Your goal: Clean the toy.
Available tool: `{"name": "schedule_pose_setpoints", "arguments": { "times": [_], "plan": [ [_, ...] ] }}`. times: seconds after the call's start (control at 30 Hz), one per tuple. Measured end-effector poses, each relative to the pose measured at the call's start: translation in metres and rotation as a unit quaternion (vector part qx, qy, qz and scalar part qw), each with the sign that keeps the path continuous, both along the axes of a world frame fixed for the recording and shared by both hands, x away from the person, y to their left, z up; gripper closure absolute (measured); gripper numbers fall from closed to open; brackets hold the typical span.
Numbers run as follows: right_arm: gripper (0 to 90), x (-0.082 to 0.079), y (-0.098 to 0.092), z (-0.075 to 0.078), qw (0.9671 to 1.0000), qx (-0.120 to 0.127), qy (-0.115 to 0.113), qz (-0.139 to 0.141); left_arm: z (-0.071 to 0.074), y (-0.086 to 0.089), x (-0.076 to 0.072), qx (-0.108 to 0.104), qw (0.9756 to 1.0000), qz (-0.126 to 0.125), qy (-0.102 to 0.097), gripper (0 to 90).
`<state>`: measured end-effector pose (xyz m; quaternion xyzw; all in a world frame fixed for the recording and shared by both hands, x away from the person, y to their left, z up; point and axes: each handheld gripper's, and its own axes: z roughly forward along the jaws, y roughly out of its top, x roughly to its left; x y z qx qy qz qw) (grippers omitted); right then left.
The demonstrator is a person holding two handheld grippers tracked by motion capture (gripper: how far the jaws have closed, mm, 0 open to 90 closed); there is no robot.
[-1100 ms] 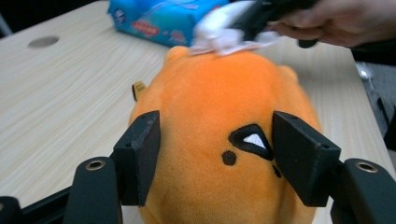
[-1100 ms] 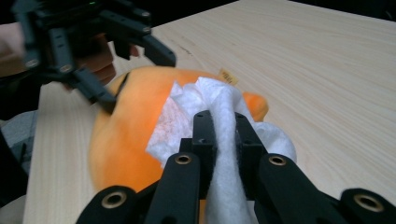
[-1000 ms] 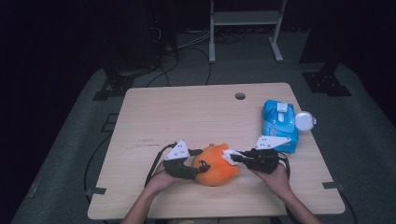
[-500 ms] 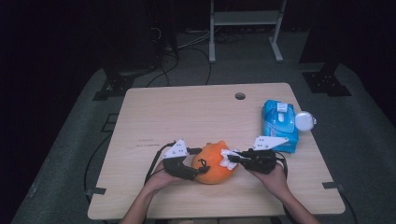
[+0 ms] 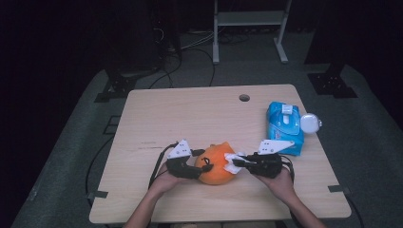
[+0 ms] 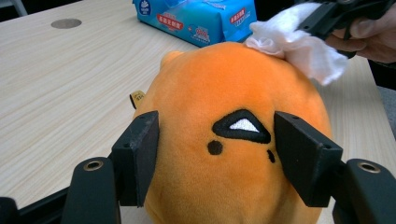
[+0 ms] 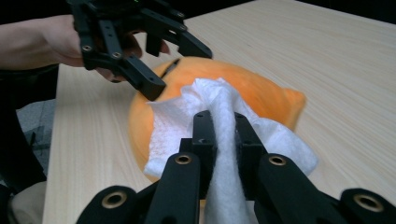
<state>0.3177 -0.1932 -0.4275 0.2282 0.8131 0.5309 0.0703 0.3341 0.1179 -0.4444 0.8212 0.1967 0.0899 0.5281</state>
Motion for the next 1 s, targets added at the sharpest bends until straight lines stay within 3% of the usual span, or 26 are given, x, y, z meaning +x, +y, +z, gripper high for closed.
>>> {"name": "schedule_pose_setpoints", "arguments": {
  "times": [0.1, 0.27, 0.37, 0.47, 0.53, 0.67, 0.73, 0.8, 0.87, 1.0],
  "plan": [
    [81.6, 0.001, -0.004, -0.001, 0.9999, 0.007, 0.008, -0.010, -0.001, -0.001, 0.000, -0.003, 1.0000, -0.005, -0.002, 33.1],
    [81.5, 0.000, 0.009, 0.001, 0.9999, 0.009, -0.006, 0.005, -0.001, -0.003, 0.000, -0.002, 1.0000, -0.006, -0.004, 31.8],
    [81.6, 0.001, 0.010, 0.000, 0.9999, 0.008, -0.003, 0.007, 0.004, -0.002, -0.002, -0.003, 1.0000, 0.002, -0.009, 19.5],
    [81.6, 0.004, 0.003, -0.002, 1.0000, 0.007, 0.001, -0.005, 0.007, -0.002, -0.005, -0.001, 0.9999, -0.006, -0.010, 11.1],
    [81.7, 0.007, -0.002, -0.004, 0.9997, 0.013, 0.013, -0.013, 0.004, -0.004, -0.006, 0.011, 0.9998, -0.014, -0.006, 11.2],
    [81.8, 0.004, 0.001, -0.003, 0.9998, 0.011, 0.008, -0.015, 0.001, -0.007, -0.006, 0.019, 0.9995, -0.023, -0.007, 24.5],
    [81.9, 0.000, 0.007, 0.001, 0.9998, 0.020, 0.001, 0.001, 0.003, -0.009, -0.007, 0.014, 0.9991, -0.033, -0.021, 31.6],
    [81.8, -0.005, 0.018, 0.006, 0.9997, 0.014, -0.015, 0.014, 0.004, -0.013, -0.010, 0.021, 0.9979, -0.047, -0.039, 35.2],
    [81.9, -0.006, 0.023, 0.007, 0.9994, 0.003, -0.029, 0.016, 0.006, -0.013, -0.011, 0.029, 0.9971, -0.052, -0.049, 36.8],
    [82.0, 0.001, 0.014, 0.004, 0.9997, 0.005, -0.023, 0.000, 0.005, -0.010, -0.009, 0.018, 0.9982, -0.041, -0.039, 32.4]
  ]
}}
